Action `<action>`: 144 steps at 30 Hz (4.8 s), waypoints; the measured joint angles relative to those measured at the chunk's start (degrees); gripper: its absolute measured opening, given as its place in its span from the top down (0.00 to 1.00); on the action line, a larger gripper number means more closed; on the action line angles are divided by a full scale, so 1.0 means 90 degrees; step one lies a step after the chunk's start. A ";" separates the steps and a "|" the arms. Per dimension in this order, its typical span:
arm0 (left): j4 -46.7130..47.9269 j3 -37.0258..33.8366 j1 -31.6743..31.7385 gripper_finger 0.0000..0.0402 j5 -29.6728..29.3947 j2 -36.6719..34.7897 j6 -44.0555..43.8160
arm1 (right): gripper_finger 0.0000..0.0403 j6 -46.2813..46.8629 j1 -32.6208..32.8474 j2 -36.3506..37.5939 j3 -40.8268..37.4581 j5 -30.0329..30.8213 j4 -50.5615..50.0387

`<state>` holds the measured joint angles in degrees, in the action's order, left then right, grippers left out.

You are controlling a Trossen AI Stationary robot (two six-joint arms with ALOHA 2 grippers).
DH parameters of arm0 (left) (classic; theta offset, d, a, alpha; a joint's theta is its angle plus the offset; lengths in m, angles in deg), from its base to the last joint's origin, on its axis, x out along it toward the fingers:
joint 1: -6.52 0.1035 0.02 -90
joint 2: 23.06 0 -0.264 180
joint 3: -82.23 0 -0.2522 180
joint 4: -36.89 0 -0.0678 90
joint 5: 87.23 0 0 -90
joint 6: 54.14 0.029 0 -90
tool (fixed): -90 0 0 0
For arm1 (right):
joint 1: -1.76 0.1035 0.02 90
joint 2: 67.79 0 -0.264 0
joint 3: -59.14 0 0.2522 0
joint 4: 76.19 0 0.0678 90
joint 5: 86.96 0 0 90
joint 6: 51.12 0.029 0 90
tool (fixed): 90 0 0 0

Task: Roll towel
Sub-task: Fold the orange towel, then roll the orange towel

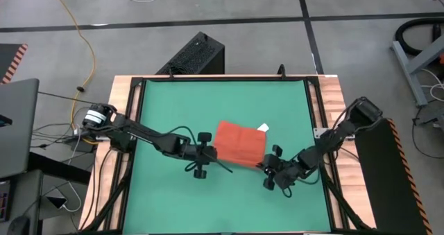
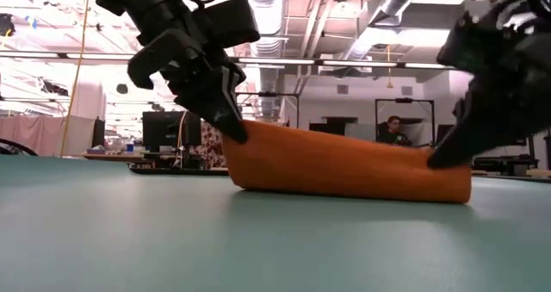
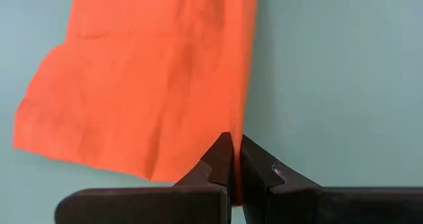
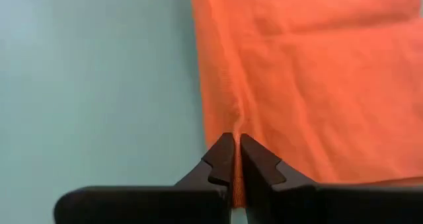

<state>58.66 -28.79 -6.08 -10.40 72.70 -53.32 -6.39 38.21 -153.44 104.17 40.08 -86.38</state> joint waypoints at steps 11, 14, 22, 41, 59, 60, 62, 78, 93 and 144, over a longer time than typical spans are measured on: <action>0.0052 -0.0011 0.0346 1.00 0.0312 0.0384 0.0032 | 0.93 0.0177 -0.0014 -0.0097 0.0090 0.0175 -0.0033; -0.0058 0.0015 0.0405 1.00 0.0276 0.0530 0.0126 | 0.93 0.0348 -0.0033 -0.0024 0.0094 0.0206 -0.0358; -0.0275 0.0012 0.0557 1.00 0.0269 0.0521 0.0220 | 0.93 0.0715 -0.0242 -0.0166 0.0090 0.0168 -0.0727; -0.0804 0.0017 0.0733 1.00 -0.0279 0.1165 0.0279 | 0.93 0.1099 -0.0358 -0.0201 0.0090 0.0041 -0.1146; -0.0224 0.0015 0.0668 0.60 -0.1040 0.0764 0.0363 | 0.93 0.1150 -0.0344 -0.0199 0.0090 0.0019 -0.1275; -0.0209 0.0015 0.0644 0.60 -0.1213 0.0644 0.0414 | 0.93 0.1150 -0.0344 -0.0199 0.0087 0.0019 -0.1283; -0.0190 0.0017 0.0591 0.60 -0.1521 0.0403 0.0501 | 0.93 0.1150 -0.0344 -0.0199 0.0087 0.0019 -0.1279; -0.2024 -0.0032 0.0584 0.98 -0.0299 0.1140 0.1159 | 0.93 0.1159 -0.0344 -0.0199 0.0085 -0.0133 -0.1271; -0.1855 -0.0017 0.1008 0.99 0.0059 0.1523 0.1001 | 0.91 0.1246 -0.0354 -0.0197 0.0087 -0.0123 -0.1391; -0.1239 -0.0012 0.0952 1.00 0.0225 0.1571 0.0165 | 0.79 0.3530 0.1172 -0.1932 0.0570 0.2013 -0.1817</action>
<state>47.51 -28.90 2.48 -8.37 86.84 -51.83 25.39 48.75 -170.83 109.30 58.19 -102.73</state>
